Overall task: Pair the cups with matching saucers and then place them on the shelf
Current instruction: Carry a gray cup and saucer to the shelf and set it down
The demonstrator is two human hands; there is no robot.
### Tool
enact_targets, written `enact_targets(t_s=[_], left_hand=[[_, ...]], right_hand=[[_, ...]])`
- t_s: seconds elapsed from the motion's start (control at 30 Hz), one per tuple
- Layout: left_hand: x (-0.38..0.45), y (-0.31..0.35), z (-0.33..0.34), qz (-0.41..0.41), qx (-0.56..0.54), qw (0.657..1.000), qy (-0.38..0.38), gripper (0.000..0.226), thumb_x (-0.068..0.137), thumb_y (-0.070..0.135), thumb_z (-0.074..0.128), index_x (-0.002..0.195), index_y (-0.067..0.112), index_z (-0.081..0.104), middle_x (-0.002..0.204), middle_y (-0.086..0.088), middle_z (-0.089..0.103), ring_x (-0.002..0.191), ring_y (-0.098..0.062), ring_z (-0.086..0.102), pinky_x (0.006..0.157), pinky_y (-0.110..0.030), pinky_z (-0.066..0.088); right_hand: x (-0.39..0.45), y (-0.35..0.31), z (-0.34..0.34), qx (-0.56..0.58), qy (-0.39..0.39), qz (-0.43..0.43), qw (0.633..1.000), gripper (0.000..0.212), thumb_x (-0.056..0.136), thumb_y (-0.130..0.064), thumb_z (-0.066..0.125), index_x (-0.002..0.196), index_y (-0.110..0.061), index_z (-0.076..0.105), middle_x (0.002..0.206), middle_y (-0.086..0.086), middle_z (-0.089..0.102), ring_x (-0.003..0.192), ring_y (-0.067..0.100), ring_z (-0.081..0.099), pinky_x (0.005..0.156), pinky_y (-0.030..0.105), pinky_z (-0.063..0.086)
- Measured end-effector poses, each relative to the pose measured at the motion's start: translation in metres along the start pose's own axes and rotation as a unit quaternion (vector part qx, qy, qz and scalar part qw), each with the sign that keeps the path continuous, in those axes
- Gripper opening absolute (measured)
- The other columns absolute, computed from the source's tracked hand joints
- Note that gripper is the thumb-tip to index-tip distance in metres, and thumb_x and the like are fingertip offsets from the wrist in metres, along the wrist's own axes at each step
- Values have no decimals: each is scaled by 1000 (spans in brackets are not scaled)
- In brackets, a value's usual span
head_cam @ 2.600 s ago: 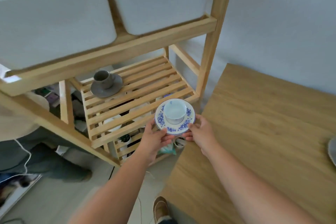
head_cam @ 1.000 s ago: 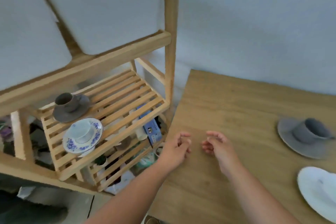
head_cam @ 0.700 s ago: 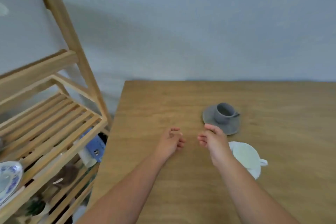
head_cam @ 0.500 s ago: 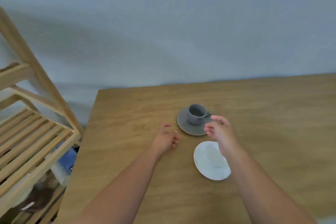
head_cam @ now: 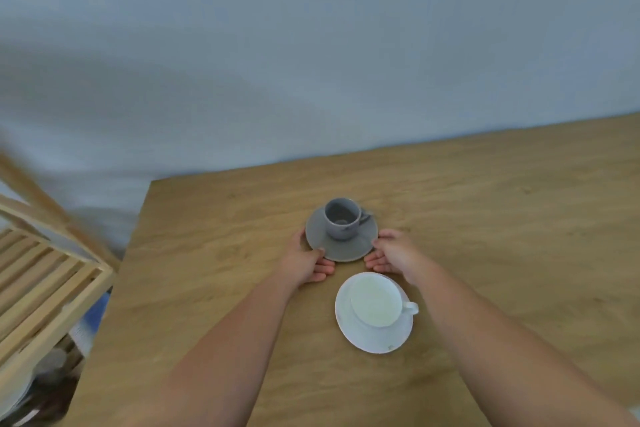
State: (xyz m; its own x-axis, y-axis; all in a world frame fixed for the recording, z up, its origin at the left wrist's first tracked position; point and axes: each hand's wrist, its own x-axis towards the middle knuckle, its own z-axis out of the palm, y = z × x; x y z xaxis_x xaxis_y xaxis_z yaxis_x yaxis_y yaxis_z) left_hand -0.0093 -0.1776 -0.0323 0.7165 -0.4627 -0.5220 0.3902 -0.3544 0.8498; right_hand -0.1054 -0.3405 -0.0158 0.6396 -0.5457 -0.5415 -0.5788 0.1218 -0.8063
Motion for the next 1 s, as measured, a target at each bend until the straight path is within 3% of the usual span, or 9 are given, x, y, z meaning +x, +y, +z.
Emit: enact_targets(t_s=[0.27, 0.57, 0.7, 1.0], left_hand=[[2, -14, 0, -1, -38, 999, 21, 67, 96, 4, 54, 150, 27, 23, 78, -18, 74, 60, -19, 71, 56, -28, 59], [-22, -24, -49, 33, -137, 988, 67, 63, 95, 1, 54, 147, 24, 26, 78, -17, 72, 59, -17, 70, 53, -25, 57], [-42, -38, -86, 40, -158, 982, 92, 62, 96, 1, 53, 146, 24, 26, 79, -19, 71, 57, -16, 69, 53, -24, 57], [-97, -82, -214, 43, -189, 955, 224, 62, 95, 0, 57, 146, 26, 32, 77, -20, 74, 65, -23, 72, 53, -27, 55]], right_hand=[[20, 5, 7, -50, -2, 15, 999, 26, 94, -2, 49, 118, -11, 45, 77, 18, 71, 67, 23, 71, 68, 34, 60], [9, -33, 49, -87, -92, -29, 991, 28, 92, 3, 45, 117, -9, 41, 72, 18, 68, 59, 21, 67, 50, 25, 55], [-3, -40, 89, -99, -133, -45, 985, 28, 94, 3, 46, 118, -9, 39, 72, 17, 67, 56, 19, 66, 48, 23, 54], [-36, -48, 242, -131, -220, -66, 964, 17, 95, 1, 45, 105, -12, 37, 57, 13, 62, 34, 9, 58, 35, 18, 47]])
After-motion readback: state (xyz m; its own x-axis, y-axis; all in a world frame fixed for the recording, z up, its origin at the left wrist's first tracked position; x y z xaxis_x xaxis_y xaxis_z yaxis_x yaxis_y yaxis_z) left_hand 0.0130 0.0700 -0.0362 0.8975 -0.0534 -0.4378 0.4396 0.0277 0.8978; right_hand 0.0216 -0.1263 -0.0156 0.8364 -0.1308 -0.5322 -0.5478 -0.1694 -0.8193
